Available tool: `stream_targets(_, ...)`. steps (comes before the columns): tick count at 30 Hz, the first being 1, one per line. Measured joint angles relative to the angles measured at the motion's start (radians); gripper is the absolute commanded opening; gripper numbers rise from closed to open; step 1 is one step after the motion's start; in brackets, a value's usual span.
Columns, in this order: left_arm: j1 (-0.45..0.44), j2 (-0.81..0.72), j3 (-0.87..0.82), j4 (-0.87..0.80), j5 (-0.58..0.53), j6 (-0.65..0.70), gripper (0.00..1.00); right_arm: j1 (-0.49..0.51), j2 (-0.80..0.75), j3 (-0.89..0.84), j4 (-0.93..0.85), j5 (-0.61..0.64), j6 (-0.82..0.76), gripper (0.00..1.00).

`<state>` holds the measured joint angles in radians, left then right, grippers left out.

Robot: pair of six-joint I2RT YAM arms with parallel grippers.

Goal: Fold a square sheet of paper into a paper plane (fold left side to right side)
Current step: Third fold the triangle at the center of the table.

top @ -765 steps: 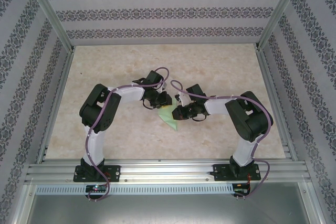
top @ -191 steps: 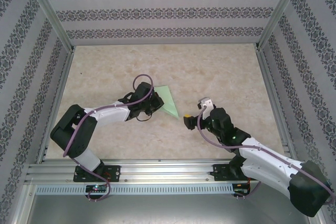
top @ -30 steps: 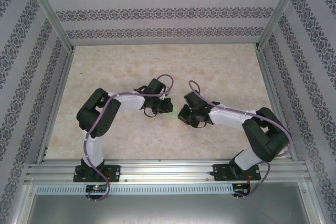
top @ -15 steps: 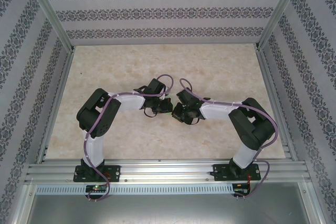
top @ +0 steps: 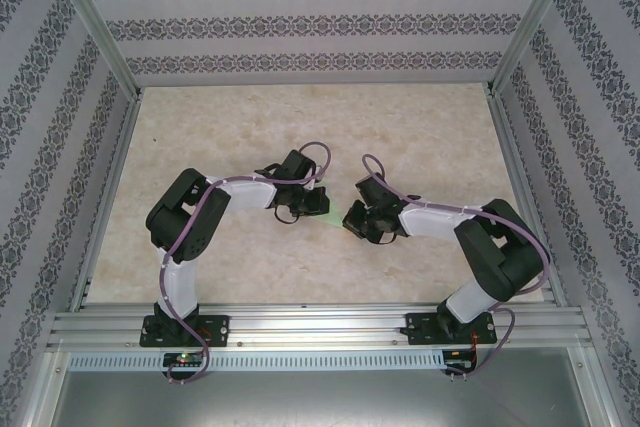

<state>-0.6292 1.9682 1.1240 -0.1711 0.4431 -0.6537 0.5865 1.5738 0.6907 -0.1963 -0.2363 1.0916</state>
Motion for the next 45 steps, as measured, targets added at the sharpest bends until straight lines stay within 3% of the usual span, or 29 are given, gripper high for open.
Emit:
stream_targets(2,0.000,-0.003,0.000,0.000,0.005,0.000,0.16,-0.007,-0.018,0.000,-0.018,-0.002,-0.034,0.08)
stream_targets(7,0.004,-0.053,0.000,-0.048,0.005,0.003,0.28,-0.029,-0.080,0.018,-0.047,-0.019,-0.212,0.42)
stream_targets(11,0.020,-0.173,0.001,-0.092,0.005,0.010,0.40,-0.040,-0.073,0.095,-0.088,-0.028,-0.385,0.50)
stream_targets(16,0.064,-0.349,-0.032,-0.095,-0.001,-0.005,0.53,-0.059,0.016,0.170,-0.058,-0.114,-0.542,0.53)
stream_targets(22,0.079,-0.388,-0.230,-0.048,-0.003,-0.089,0.57,-0.090,0.144,0.191,-0.027,-0.198,-0.621,0.51)
stream_targets(30,0.079,-0.386,-0.310,-0.024,-0.007,-0.145,0.59,-0.077,0.164,0.146,0.067,-0.277,-0.591,0.50)
stream_targets(42,0.102,-0.386,-0.323,-0.008,-0.030,-0.169,0.60,0.068,0.114,0.097,0.066,-0.240,-0.507,0.50)
stream_targets(45,0.106,-0.386,-0.325,-0.007,-0.034,-0.178,0.60,0.058,0.099,0.097,0.052,-0.235,-0.494,0.52)
